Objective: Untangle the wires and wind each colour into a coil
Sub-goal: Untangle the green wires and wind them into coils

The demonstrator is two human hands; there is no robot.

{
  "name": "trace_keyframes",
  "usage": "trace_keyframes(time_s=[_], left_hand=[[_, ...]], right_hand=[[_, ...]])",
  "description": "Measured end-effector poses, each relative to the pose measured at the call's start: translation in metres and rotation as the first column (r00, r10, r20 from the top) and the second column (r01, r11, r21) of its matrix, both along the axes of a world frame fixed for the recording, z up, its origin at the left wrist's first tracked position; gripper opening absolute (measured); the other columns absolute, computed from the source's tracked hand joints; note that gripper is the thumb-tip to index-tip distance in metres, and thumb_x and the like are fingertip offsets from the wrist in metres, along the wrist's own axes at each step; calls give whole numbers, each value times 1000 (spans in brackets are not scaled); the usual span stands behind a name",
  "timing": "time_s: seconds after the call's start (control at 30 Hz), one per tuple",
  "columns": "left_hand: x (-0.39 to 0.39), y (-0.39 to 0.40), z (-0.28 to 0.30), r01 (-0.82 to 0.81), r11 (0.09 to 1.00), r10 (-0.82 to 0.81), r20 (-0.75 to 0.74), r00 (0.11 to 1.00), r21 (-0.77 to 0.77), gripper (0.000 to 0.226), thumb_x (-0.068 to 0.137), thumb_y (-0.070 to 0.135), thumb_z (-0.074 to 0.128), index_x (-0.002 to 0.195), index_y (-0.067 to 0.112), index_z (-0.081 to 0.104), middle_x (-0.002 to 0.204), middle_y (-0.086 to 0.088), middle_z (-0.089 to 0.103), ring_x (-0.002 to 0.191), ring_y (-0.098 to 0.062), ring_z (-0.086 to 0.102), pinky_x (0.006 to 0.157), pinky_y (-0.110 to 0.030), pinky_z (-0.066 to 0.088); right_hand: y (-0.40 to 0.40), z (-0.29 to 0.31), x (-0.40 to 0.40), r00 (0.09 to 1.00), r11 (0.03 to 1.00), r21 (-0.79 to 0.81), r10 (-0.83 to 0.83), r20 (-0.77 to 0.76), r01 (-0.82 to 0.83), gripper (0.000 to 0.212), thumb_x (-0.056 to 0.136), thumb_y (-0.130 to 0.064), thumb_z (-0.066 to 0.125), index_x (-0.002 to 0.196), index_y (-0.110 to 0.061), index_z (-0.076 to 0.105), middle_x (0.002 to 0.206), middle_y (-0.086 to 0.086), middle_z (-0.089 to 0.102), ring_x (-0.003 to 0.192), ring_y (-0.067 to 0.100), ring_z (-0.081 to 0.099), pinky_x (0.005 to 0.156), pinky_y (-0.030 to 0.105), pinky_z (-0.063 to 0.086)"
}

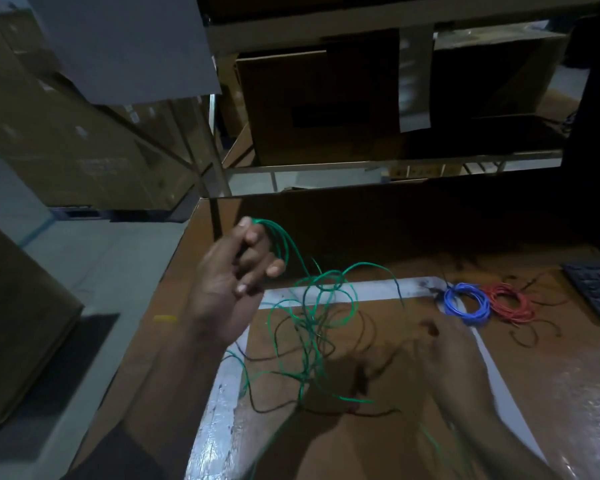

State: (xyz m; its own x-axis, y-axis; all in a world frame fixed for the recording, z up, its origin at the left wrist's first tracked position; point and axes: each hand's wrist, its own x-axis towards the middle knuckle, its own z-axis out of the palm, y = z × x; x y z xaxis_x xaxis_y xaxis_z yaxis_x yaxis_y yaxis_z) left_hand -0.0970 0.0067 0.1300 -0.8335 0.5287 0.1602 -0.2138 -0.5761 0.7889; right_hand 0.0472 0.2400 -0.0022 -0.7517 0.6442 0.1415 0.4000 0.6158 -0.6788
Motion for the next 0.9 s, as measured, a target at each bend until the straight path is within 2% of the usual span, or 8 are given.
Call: trace_keyframes(time_s=[0.07,0.2,0.33,0.43,0.6,0.7,0.77,0.9], left_hand=[[6,9,-2,63,997,-65,-22,998,-46,36,110,26,35,78,17,50,54,9,22,34,-4,20,56,-23,41],[13,18,-6,140,988,-144,-55,988,-62,34,108,26,39,79,16,53,53,10,30,34,-1,28,58,-24,42],[19,20,-4,205,975,-211,-73,975,-81,32,106,28,43,79,16,53,52,10,31,34,-2,29,60,-25,43],[19,19,-2,196,978,-201,-69,977,-71,33,107,28,42,78,16,52,53,8,24,34,-2,27,59,-25,44],[10,4,-1,20,1000,-20,-18,1000,8,38,110,27,35,76,19,51,57,7,16,33,-3,23,57,-23,43],[1,-12,6,-71,993,73,-15,997,98,42,111,27,31,75,20,52,57,6,14,32,-2,29,56,-21,43],[-5,-19,11,-126,984,129,-15,992,128,44,111,27,31,74,21,53,58,6,13,31,-3,28,56,-20,43],[-15,-29,16,-152,972,158,-23,987,182,40,112,27,31,77,21,50,57,6,14,31,-3,29,57,-20,42]], right_hand=[[-7,20,-4,989,991,103,99,-113,-87,40,79,5,63,112,-18,64,111,1,59,106,23,54,87,45,49],[-24,64,-15,890,940,226,321,-325,-256,58,77,6,52,129,-20,58,131,-7,53,126,12,45,105,30,40],[-31,79,-33,827,852,228,517,-222,-472,78,82,16,51,147,-26,47,149,-13,40,140,5,35,112,15,29],[-27,75,-42,819,813,242,564,-102,-530,53,99,-2,53,142,-32,51,135,-13,50,130,5,42,100,20,41],[-17,54,-39,876,894,163,443,-191,-417,31,104,-25,48,133,-28,60,111,-7,60,103,11,56,84,32,48],[-2,30,-30,911,934,107,355,-211,-340,19,103,-19,50,110,-22,68,99,-3,62,92,13,59,79,37,50],[4,14,-23,946,954,126,288,-146,-271,14,101,-17,54,96,-18,67,90,1,61,85,20,58,72,45,50],[19,-9,-8,992,992,64,100,78,-105,22,99,-15,58,81,-9,68,79,10,63,76,32,61,67,44,51]])
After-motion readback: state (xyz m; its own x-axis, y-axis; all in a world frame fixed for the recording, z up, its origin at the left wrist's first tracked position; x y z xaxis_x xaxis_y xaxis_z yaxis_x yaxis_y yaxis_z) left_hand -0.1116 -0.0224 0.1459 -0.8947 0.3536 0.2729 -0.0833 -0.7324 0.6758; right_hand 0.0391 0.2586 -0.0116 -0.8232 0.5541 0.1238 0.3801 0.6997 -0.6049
